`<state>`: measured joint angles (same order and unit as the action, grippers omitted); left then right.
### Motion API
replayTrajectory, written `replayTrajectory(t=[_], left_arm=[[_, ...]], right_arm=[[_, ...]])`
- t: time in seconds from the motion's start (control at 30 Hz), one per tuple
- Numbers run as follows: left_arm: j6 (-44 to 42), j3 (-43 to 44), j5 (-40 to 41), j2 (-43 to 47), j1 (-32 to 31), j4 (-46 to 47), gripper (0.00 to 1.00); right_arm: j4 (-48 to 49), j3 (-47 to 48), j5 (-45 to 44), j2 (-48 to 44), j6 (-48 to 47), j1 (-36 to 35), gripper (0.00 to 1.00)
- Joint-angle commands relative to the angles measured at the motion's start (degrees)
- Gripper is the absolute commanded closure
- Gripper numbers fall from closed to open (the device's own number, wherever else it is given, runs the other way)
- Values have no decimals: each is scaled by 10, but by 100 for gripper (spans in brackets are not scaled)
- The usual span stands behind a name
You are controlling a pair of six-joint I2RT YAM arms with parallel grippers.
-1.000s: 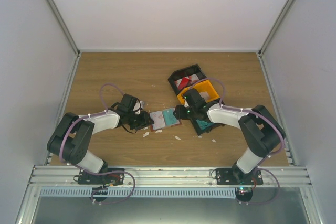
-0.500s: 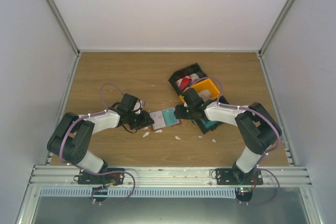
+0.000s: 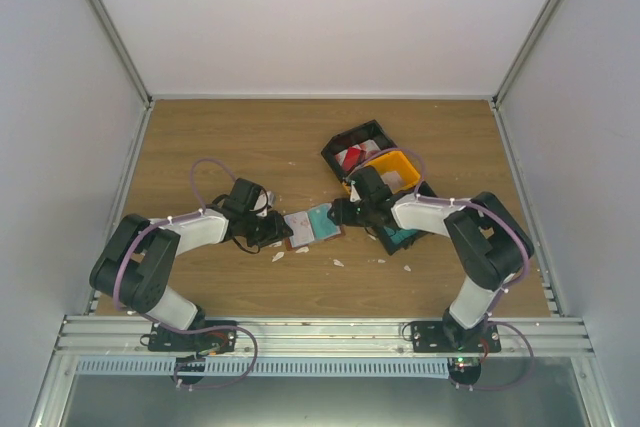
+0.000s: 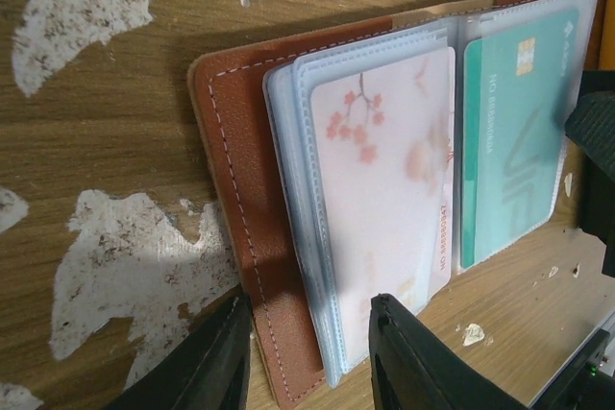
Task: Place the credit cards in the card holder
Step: Close the card holder at the center of the board.
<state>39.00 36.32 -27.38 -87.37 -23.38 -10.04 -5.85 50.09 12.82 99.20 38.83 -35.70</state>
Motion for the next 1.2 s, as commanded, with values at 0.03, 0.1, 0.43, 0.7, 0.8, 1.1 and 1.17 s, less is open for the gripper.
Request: replayTrajectory(t=[0.03, 0.1, 0.43, 0.7, 0.8, 1.1, 1.17], left_arm=[[-9, 3, 17, -14, 2, -6, 63], [-10, 3, 17, -15, 1, -6, 63], [-9, 3, 16, -17, 1, -1, 63], [-8, -3, 6, -23, 2, 13, 63], [-10, -4, 0, -24, 2, 19, 62], [-3, -12, -20, -31, 1, 47, 62], [-1, -15, -27, -34, 1, 54, 62]], right_arm=[[64, -27, 95, -2, 5, 10, 48], [83, -32, 115, -9, 6, 15, 48], [121, -54, 195, -39, 14, 18, 48], [133, -49, 254, -38, -1, 17, 44], [143, -41, 285, -20, -7, 15, 44], [188, -26, 341, 18, 12, -9, 40], [190, -20, 341, 26, 15, -15, 39]])
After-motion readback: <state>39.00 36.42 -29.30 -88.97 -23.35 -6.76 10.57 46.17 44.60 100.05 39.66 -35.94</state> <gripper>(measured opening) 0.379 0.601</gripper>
